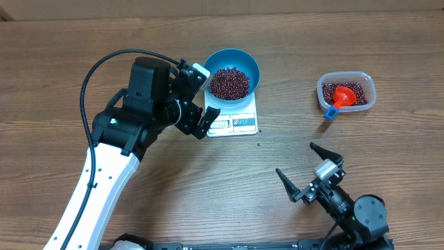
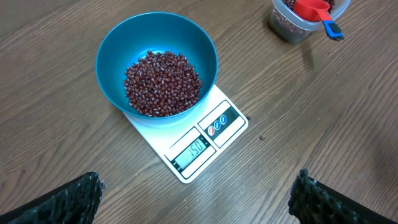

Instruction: Scoop item into bowl and weigh 150g on scale

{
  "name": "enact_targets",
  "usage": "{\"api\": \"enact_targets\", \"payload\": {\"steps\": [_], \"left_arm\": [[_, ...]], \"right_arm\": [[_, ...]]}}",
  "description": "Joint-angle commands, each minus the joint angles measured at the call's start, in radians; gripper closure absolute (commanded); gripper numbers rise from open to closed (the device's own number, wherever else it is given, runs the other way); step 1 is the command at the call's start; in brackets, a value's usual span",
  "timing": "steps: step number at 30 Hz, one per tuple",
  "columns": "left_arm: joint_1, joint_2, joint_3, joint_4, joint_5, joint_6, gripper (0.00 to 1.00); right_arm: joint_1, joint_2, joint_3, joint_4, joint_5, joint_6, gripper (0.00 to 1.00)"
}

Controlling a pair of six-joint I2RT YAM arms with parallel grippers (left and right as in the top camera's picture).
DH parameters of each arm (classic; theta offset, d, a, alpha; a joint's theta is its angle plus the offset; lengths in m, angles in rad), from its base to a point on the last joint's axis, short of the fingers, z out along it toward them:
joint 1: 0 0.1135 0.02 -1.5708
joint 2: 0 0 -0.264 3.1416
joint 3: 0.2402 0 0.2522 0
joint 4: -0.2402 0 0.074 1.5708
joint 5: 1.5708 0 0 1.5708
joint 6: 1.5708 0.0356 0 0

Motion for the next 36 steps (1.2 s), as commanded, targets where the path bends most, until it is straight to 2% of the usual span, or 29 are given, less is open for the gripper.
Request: {"api": "enact_targets", "payload": {"steps": [1,5,9,36], "left_arm": [[0.0,-0.012,0.013,0.0,0.014,0.022,0.0],[0.0,-0.012,0.013,0.0,0.014,0.022,0.0],[0.0,-0.012,0.013,0.0,0.014,0.022,0.0],[0.0,-0.012,0.013,0.0,0.014,0.022,0.0]], "right_arm": [[-0.016,-0.02,-0.051,0.101,0.022,0.003,0.0],[-0.027,-0.02,-0.125,0.233,0.048,0.003,0.0],[-0.029,-0.02,-0.122,0.176,0.072,0.0,0.0],[-0.029,-0.019,-0.122,0.176,0.084,0.003,0.0]]}}
